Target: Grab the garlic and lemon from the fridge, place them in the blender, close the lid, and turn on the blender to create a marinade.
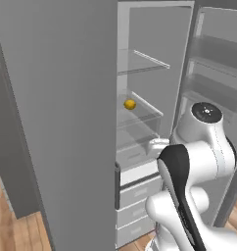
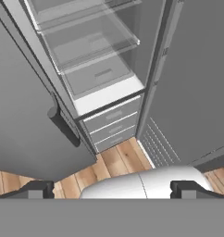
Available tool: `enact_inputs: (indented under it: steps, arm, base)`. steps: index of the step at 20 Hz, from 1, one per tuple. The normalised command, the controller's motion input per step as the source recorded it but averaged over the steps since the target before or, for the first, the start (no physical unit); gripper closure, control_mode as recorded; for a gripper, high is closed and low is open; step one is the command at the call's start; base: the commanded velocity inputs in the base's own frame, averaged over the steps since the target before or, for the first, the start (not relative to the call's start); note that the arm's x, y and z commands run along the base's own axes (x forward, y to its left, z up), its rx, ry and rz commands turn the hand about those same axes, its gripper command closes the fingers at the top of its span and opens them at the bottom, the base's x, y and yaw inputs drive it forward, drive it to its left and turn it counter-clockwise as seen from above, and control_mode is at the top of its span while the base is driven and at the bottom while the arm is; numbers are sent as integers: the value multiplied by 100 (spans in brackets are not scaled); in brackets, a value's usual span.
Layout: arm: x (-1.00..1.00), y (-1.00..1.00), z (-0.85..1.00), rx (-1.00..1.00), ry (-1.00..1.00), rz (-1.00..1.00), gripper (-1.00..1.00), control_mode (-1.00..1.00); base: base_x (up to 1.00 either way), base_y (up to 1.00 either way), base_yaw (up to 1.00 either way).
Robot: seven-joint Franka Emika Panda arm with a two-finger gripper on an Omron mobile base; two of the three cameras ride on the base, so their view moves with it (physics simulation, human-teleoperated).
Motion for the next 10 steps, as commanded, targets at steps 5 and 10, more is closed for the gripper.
enact_inputs:
  steps: [5,10]
  arm:
    - [0,0,0,0,0,0,-100,100]
    - [0,0,0,0,0,0,-100,100]
  base:
    - [60,-21,36]
    - [54,-36,34]
